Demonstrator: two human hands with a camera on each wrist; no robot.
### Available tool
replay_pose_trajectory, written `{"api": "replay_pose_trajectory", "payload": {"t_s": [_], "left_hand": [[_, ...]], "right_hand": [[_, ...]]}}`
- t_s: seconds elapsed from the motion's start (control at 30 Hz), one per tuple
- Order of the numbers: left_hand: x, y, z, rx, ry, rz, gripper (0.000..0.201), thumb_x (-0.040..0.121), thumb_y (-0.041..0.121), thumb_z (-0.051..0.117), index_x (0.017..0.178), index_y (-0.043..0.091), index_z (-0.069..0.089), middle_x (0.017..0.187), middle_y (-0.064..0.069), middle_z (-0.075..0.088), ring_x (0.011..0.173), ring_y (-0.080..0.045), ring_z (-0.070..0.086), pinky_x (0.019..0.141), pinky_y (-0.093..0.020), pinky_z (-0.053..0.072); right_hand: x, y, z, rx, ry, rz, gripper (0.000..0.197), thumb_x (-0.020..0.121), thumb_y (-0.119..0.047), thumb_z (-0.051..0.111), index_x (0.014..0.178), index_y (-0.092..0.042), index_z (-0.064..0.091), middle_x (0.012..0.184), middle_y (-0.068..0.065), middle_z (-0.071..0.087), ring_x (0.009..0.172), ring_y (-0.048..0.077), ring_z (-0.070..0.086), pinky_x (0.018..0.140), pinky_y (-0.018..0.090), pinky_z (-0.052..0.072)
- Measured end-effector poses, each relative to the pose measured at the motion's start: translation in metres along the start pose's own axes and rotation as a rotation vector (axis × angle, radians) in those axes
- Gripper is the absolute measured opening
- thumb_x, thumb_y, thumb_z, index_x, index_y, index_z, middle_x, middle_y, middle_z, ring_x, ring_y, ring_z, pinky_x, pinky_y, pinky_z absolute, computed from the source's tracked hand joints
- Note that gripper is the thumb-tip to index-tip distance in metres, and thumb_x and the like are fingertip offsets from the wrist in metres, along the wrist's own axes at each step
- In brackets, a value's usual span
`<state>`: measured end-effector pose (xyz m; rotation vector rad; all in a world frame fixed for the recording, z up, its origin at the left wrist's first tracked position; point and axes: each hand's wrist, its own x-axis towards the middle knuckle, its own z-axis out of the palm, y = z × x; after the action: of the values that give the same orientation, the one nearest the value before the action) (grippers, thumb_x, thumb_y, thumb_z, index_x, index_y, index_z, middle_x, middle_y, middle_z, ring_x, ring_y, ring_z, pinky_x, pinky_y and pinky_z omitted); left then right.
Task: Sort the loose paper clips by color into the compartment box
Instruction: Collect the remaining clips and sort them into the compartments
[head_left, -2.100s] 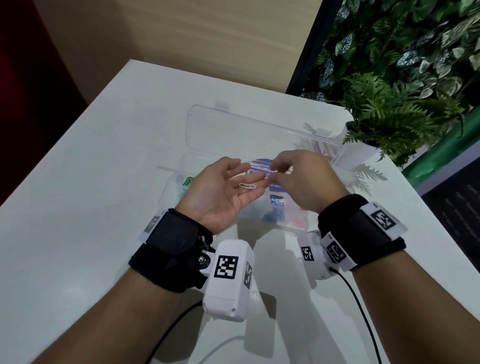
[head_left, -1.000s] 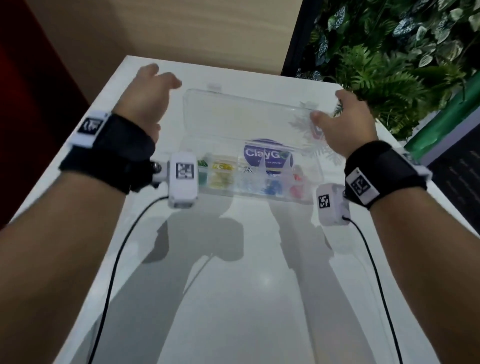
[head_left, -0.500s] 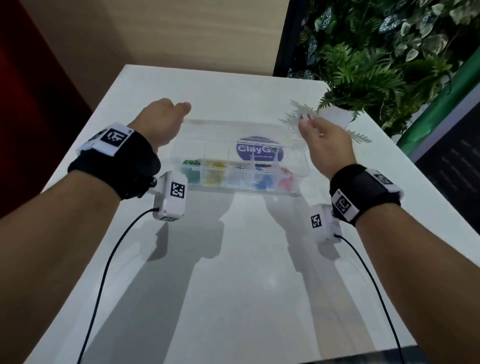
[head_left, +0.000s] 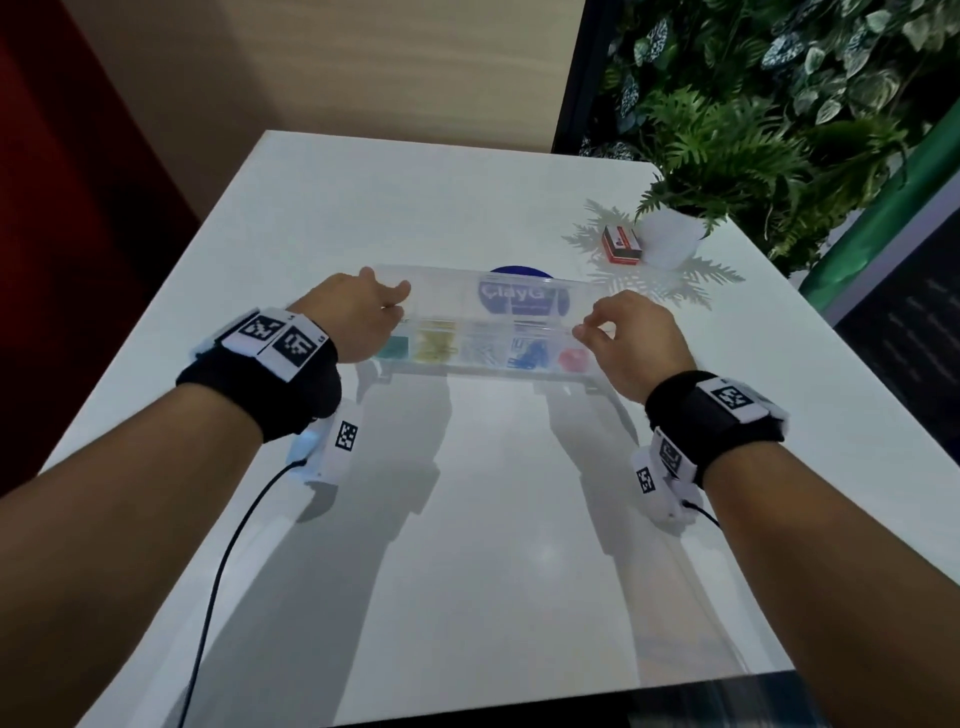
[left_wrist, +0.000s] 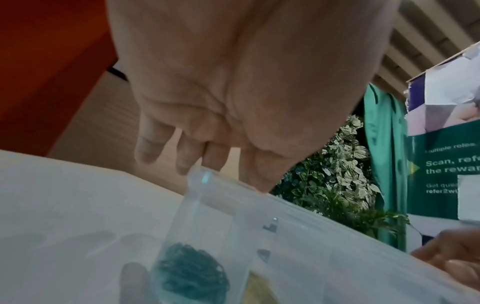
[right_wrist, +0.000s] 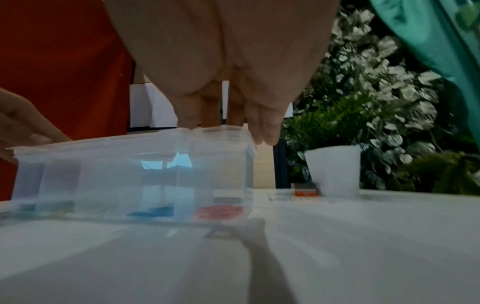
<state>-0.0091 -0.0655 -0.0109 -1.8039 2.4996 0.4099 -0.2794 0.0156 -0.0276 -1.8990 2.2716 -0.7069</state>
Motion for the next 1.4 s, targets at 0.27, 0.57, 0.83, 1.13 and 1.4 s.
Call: {"api": "replay_pose_trajectory", "payload": {"t_s": [0.27,0.57,0.83,1.13,1.4], "left_hand": [[0.005,0.011,-0.011,0.260,-0.077,0.044,0.050,0.103,0.035,0.032,0.150,0.018,0.027,0.153,-0.013,0.028,0.138,-0.030,0.031,0.110,-0.039,0.031],[0.011,0.001,-0.008,0.365,-0.001,0.157,0.050,0.095,0.041,0.050,0.136,0.012,0.046,0.129,-0.008,0.053,0.118,-0.029,0.047,0.093,-0.036,0.043],[0.004,0.008,-0.001,0.367,0.084,0.171,0.040,0.095,0.027,0.053,0.129,0.007,0.048,0.121,-0.012,0.058,0.110,-0.030,0.053,0.088,-0.035,0.041],[0.001,0.016,-0.011,0.130,0.047,0.069,0.061,0.092,0.047,0.053,0.144,0.023,0.033,0.134,-0.012,0.048,0.119,-0.032,0.049,0.092,-0.038,0.042],[0.042,0.019,-0.006,0.041,0.047,0.008,0.052,0.098,0.035,0.046,0.147,0.023,0.033,0.152,-0.004,0.034,0.139,-0.025,0.033,0.110,-0.036,0.029]], "right_hand": [[0.011,-0.019,-0.020,-0.229,-0.252,-0.030,0.021,0.091,-0.026,0.058,0.097,-0.007,0.062,0.098,0.012,0.062,0.084,0.024,0.048,0.070,0.028,0.035],[0.013,-0.022,-0.022,-0.331,-0.301,-0.059,0.028,0.084,-0.028,0.069,0.101,-0.008,0.060,0.087,0.007,0.051,0.081,0.024,0.045,0.068,0.027,0.034],[0.015,-0.032,-0.014,-0.508,-0.287,-0.138,0.015,0.082,-0.020,0.064,0.082,-0.012,0.051,0.083,0.012,0.051,0.075,0.028,0.046,0.058,0.027,0.034],[0.027,-0.029,-0.018,-0.475,-0.310,-0.141,0.020,0.079,-0.029,0.066,0.089,-0.014,0.056,0.092,0.009,0.059,0.087,0.029,0.056,0.057,0.025,0.036],[0.060,-0.029,-0.014,-0.466,-0.299,-0.129,0.025,0.091,-0.018,0.054,0.115,-0.014,0.059,0.113,0.012,0.064,0.110,0.030,0.055,0.084,0.030,0.044]]}}
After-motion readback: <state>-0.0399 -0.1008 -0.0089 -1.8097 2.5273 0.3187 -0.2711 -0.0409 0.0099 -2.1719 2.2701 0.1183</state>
